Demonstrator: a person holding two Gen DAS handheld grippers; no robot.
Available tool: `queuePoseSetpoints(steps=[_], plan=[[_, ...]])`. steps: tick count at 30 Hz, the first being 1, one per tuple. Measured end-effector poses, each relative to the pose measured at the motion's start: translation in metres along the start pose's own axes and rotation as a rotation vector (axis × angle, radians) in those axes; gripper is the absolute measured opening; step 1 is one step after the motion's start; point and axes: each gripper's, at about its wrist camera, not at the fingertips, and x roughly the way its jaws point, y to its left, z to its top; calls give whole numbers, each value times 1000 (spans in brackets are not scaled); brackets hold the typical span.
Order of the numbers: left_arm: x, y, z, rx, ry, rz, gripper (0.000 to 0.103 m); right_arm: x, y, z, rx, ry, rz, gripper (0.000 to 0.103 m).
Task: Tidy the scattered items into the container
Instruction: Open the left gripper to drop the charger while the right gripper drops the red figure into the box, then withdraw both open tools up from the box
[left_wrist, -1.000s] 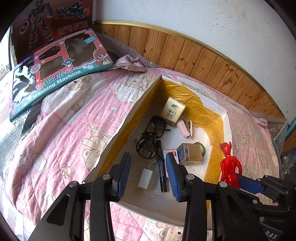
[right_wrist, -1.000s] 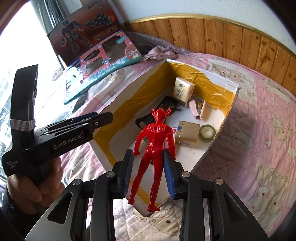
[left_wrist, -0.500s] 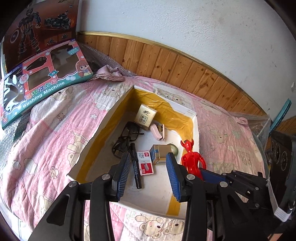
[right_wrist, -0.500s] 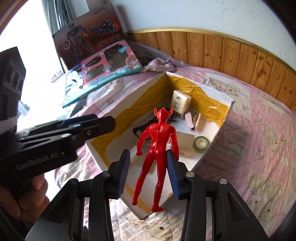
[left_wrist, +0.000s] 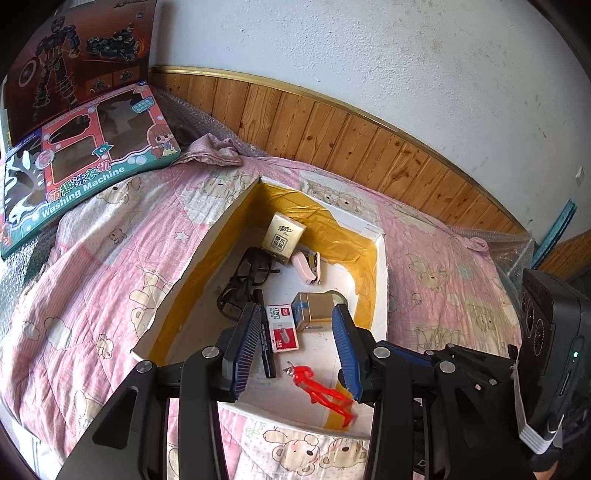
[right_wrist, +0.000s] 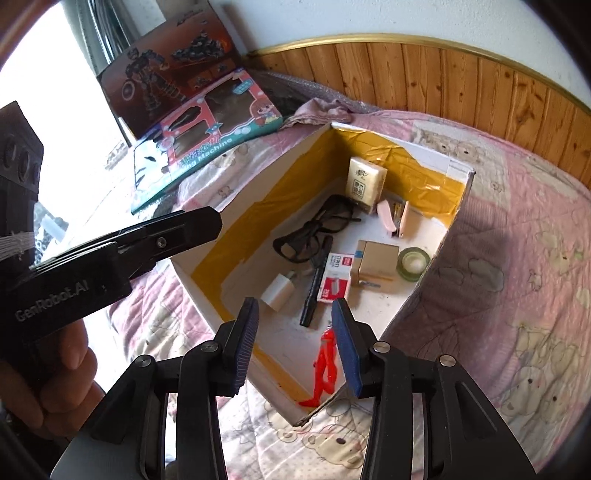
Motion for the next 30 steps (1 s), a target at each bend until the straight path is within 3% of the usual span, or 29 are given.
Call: queuePoseSetpoints(steps=[7,10,15,21,30], plan=[[-2,8,-11,30,10,113,42,-14,14,-15,-118,28,-96,44],[-3,8,-19,41,28,133,42,-14,21,-22,-163,53,-160,47],[-9,3,-27,59,38,145,43,-7,21,-33,-172,131,-193,47],[-20,-3,-30,75,25,145,45,-14,27,-41,-154,157,-153,47],[-34,-9,-35,88,13,145,45,-33,41,-29,-129,96,-104,47]])
